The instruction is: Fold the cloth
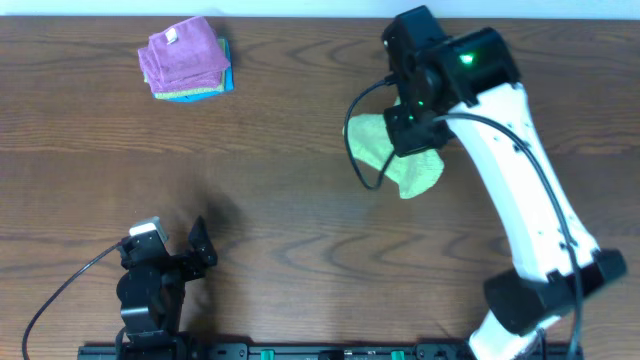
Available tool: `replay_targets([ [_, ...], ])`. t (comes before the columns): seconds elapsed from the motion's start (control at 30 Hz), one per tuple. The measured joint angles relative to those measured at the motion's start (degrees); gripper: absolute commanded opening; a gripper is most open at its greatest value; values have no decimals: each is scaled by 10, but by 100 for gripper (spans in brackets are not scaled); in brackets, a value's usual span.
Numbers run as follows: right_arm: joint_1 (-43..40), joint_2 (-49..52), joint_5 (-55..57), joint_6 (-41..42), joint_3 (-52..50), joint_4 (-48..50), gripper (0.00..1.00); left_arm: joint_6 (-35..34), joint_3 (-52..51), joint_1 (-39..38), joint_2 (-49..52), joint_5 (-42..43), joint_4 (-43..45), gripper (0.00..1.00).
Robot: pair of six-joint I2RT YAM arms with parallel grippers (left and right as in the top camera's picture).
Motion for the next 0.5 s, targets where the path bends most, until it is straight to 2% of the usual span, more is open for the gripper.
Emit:
replay_targets([
  [0.1,-4,-53,9,2,-10,21,2,0,0,0,0,0,0,95],
  [0.23,-13,-196,28,2,-76,58,2,0,0,0,0,0,1,95],
  [0.37,-15,-369,40,1,-218,93,2,0,0,0,0,0,0,95],
  [0.5,-15,-486,40,1,-335,91,2,0,0,0,0,0,0,95],
])
